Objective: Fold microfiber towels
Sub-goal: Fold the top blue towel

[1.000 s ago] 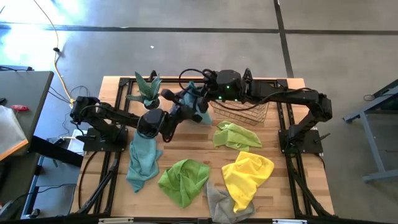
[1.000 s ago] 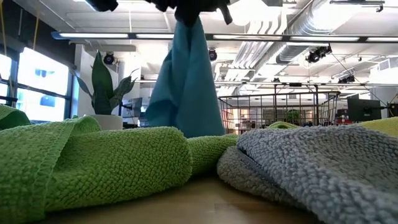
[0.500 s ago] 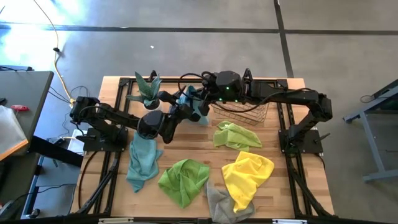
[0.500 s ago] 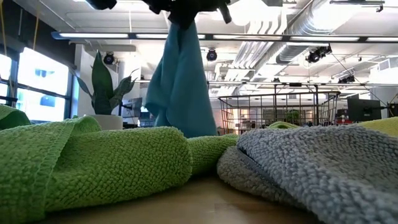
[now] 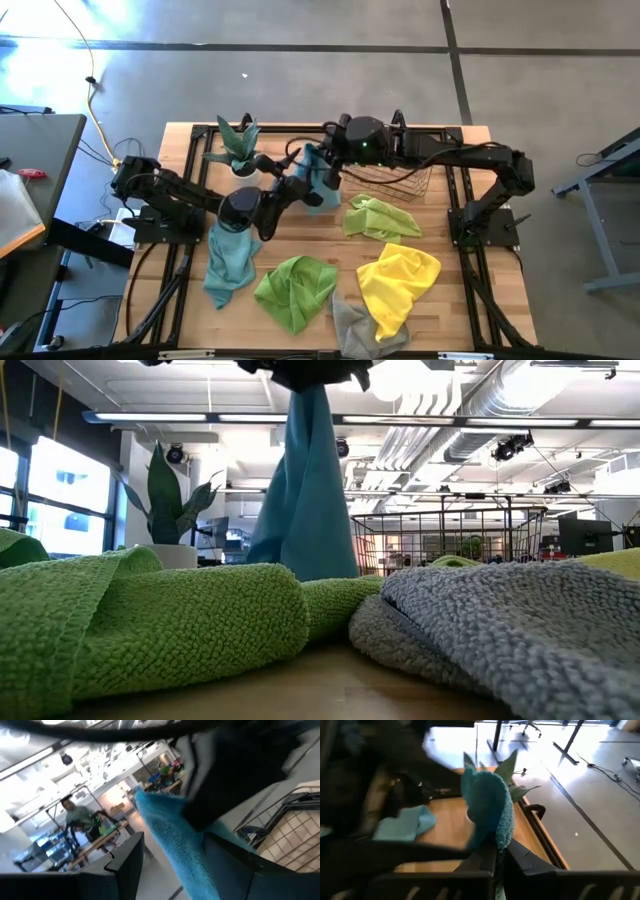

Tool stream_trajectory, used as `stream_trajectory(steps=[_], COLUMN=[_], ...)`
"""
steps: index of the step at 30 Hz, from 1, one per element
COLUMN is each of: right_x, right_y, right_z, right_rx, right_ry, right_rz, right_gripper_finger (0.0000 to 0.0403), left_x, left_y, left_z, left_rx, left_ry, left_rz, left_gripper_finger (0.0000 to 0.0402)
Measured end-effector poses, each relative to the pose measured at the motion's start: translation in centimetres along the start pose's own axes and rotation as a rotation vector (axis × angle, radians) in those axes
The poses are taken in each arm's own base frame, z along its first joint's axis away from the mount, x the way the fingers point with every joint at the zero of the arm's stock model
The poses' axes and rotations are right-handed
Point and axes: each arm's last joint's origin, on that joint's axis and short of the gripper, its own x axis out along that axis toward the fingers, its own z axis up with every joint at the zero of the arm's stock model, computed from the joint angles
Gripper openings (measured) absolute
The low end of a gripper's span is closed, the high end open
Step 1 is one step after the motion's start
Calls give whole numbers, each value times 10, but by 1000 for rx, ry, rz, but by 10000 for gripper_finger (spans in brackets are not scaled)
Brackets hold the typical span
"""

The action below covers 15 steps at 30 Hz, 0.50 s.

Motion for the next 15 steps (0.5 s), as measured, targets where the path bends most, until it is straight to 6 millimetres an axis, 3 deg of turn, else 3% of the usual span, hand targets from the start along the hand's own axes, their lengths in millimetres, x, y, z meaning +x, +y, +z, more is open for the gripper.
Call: stream_trajectory(steps=[7, 15], right_x=[-2, -3], right_y=[11, 10], right_z=[0, -1], right_rx=[-47, -81], right_ry=[6, 36], right_rz=[-20, -205], right_gripper_finger=[0, 0], left_x=[5, -2], left_y=[0, -3], left_z=[-3, -3], left_rx=[-64, -62], left_ry=[16, 40], left_rz=[8, 10], left_gripper_finger=[193, 193])
